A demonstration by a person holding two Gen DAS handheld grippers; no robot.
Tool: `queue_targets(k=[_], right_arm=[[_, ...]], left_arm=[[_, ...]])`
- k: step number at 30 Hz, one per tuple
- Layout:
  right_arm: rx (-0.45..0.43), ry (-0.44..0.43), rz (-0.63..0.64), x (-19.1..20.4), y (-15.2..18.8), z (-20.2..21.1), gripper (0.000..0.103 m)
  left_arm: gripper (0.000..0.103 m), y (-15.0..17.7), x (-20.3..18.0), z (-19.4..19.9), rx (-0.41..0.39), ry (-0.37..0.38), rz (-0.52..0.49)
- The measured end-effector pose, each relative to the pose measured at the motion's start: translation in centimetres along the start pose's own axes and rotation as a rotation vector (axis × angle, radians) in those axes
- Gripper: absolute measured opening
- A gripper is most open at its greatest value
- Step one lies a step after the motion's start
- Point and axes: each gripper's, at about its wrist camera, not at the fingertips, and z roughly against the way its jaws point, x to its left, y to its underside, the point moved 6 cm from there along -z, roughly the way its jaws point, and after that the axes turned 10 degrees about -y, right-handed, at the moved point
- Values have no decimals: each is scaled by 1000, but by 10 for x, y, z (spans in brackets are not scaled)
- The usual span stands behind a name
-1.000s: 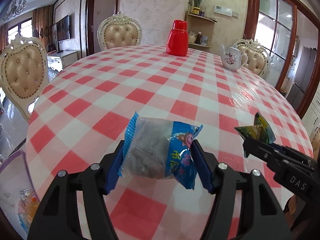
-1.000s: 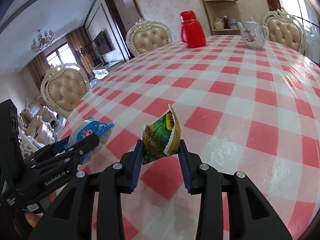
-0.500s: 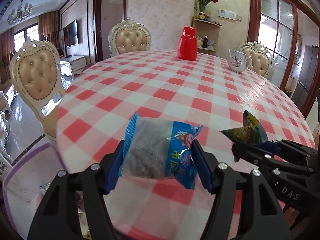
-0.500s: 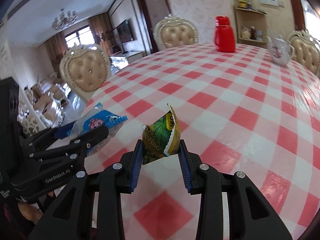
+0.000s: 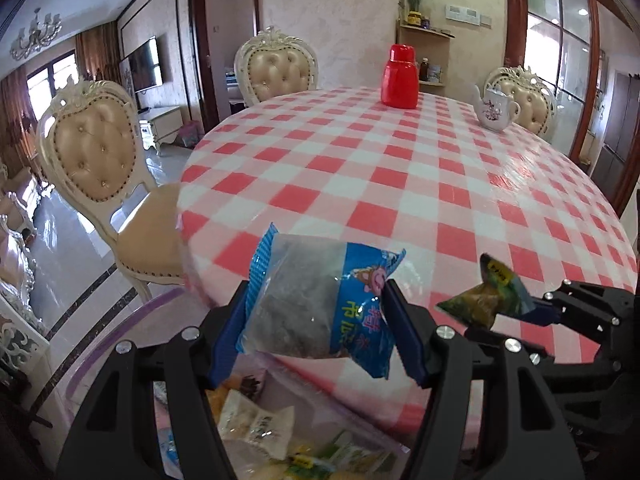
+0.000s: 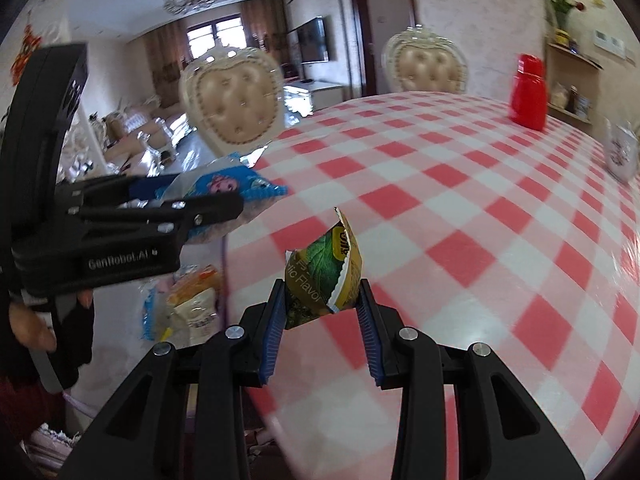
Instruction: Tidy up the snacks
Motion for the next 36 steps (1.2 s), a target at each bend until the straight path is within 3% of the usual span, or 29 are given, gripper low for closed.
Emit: queue_targets(k=[5,13,24,27,28,30,31,32,34,36], right_arm=[[31,-29,80,34,-2,-12,35],[96,-87,181,87,-1,-40,35],[216,-136,277,136,22,-81,35],[237,-168,267,139,25,-86,37],[244,-184,267,140,25,-87,39],[230,-179,264,138,22,-84,54],[213,-169,257,136,19,-81,71],[202,-165,248,134,16,-78,81],[196,-171,236,131,12,-72,83],[188,-152,233,129,9,-67,87]], left_arm=[[65,18,28,14,-8,-51,-15],[65,59,63,15,53,-119,-58],[66,89,119,-12,113,-181,61],[70,88,129,-10,81,-208,72],[86,87,130,-9,69,-211,69],[102,82,134,-5,40,-234,71],[102,81,137,-4,40,-250,73],[102,79,138,-4,41,-254,76],[102,76,143,-2,39,-276,95],[102,75,147,-2,58,-358,100]])
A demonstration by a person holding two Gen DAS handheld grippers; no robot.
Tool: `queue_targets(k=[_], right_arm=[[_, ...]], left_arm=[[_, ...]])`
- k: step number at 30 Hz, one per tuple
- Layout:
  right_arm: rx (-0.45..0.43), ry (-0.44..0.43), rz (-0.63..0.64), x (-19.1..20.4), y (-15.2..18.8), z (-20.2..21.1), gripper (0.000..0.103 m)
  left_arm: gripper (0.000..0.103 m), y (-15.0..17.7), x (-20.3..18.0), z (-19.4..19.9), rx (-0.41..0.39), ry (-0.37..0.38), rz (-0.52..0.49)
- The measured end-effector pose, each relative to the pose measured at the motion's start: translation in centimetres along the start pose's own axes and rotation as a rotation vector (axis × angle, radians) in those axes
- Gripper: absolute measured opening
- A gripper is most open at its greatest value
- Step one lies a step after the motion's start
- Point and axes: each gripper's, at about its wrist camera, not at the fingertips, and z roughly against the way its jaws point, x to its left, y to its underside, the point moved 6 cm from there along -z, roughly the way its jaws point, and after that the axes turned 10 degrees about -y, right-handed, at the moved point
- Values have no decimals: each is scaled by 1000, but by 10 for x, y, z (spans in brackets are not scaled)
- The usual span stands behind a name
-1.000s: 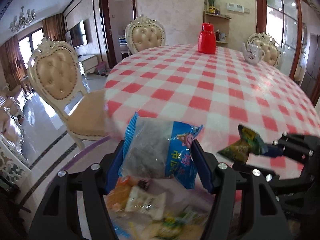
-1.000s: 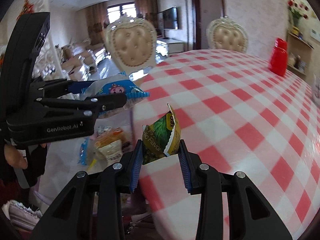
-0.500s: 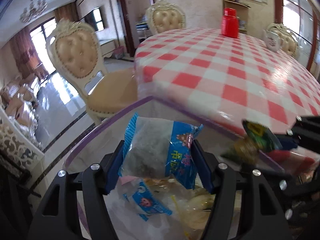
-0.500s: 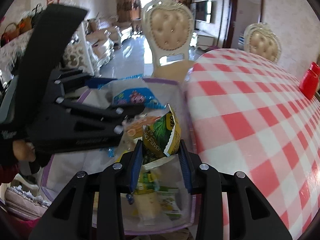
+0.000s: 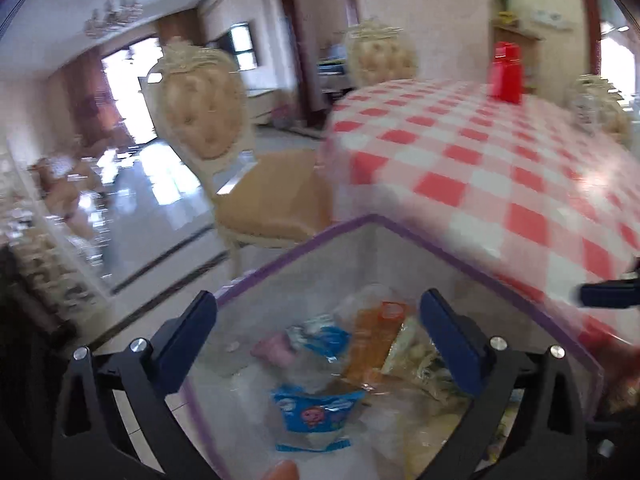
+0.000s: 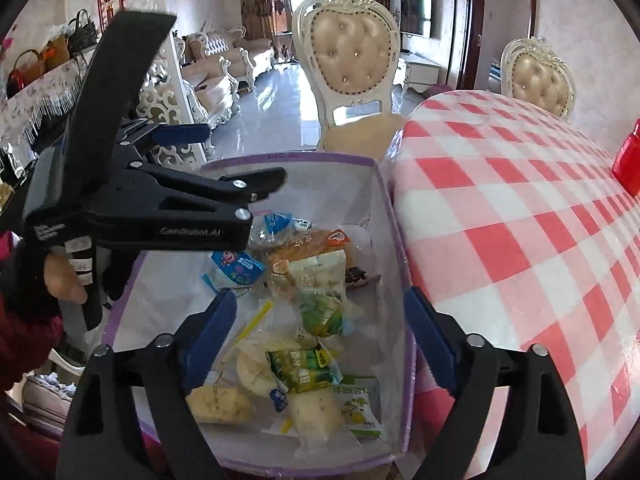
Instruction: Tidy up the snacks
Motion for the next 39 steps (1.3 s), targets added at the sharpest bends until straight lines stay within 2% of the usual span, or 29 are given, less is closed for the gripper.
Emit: queue_targets(k=[1,3,9,13,15,20,39], right_arm=[[-3,17,3,-1,-1,4,87],[4,22,2,-3,-2,6,87],[67,44,-20,-3,1,7,87],[112,122,-23,-10,7,-1,87],[122,133,-49,-16,9,-5,87],[161,131,-93,-23,18,-15,87],[203,111,-88,-17,26,-27,87]], left_arm=[[102,-1,1,1,15,-48,-12],[102,-2,0,4,18,-76,-25],[102,3,-9,8,71,-1,-17],[102,9,-16,7,91,13,-26],[102,12,-19,6,103,24,-28],[102,20,-26,0,129,41,-42],[102,29,-30,-9,185,47,-38]])
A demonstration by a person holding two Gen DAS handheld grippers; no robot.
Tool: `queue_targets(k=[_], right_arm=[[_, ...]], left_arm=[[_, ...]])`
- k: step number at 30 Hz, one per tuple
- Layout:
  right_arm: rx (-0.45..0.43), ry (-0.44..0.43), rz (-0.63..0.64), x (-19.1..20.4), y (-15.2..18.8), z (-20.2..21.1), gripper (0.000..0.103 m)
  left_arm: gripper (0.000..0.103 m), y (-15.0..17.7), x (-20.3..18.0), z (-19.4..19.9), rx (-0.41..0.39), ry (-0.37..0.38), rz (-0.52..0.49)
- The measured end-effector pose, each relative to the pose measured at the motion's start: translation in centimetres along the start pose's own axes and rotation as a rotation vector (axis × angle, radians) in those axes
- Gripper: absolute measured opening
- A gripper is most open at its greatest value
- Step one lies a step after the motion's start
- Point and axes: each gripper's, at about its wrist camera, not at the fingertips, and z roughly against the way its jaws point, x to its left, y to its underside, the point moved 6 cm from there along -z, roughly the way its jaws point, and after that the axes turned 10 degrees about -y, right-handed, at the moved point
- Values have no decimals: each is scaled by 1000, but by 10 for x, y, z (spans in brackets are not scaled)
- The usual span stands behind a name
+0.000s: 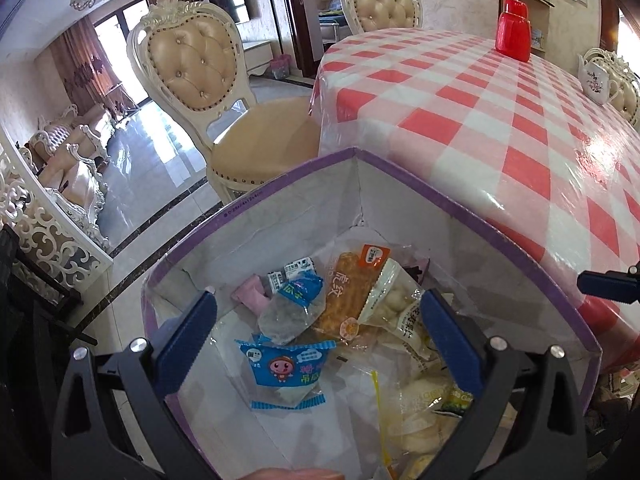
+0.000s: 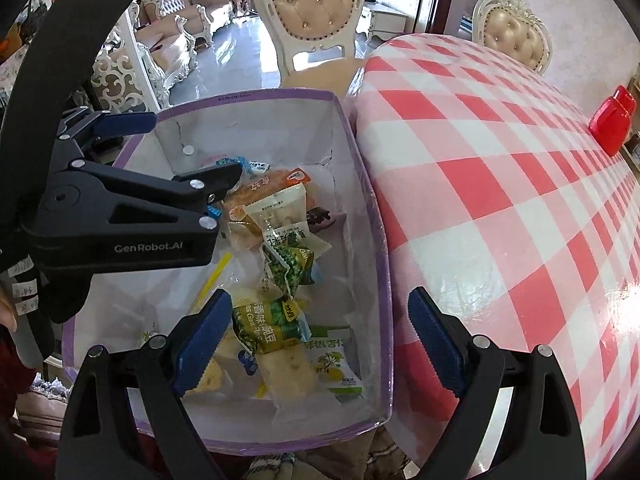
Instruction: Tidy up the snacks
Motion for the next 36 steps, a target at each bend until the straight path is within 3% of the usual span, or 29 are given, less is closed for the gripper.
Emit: queue_targets(k=[36], right_arm=[[23,-9,9,6,2,-9,87]], left_arm=[[102,4,1,-12,53,11,18]])
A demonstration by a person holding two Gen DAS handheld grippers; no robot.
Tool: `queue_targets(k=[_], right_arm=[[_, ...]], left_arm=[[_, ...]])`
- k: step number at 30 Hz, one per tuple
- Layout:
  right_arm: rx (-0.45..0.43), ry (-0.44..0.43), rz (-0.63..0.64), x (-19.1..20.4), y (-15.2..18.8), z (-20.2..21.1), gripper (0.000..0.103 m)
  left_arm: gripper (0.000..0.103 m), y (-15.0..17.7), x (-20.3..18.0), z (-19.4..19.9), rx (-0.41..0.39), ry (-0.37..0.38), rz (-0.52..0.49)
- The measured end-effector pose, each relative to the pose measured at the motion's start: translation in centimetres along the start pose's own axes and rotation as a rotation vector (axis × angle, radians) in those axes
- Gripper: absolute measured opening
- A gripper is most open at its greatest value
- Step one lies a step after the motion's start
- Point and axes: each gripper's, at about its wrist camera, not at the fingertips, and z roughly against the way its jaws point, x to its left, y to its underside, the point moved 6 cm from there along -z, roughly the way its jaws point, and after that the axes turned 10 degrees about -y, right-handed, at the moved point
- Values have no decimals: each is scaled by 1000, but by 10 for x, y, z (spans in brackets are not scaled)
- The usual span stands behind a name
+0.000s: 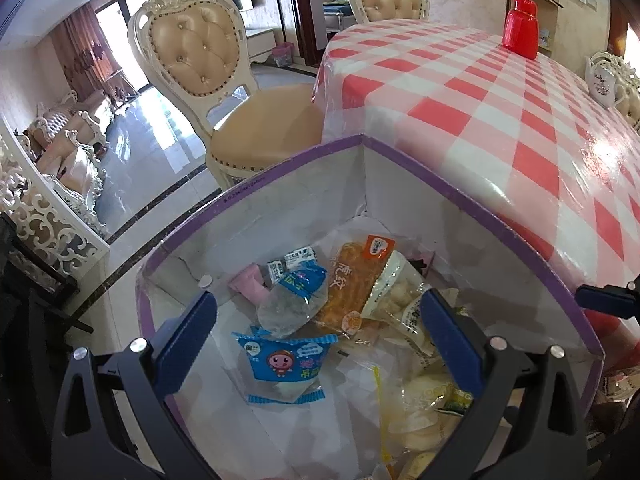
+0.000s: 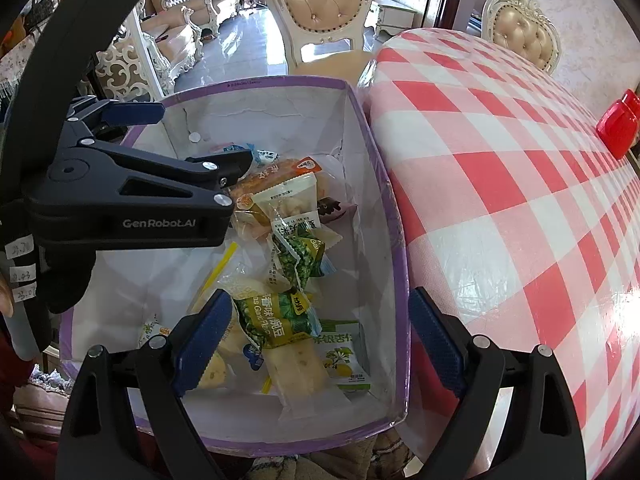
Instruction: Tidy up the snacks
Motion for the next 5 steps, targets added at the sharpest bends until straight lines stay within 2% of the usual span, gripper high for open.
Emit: queue_targets(k=[5], right_arm=[[-1,0,-1,0,0,0,87]], left_arm=[[102,1,0,-1,10,6,3]])
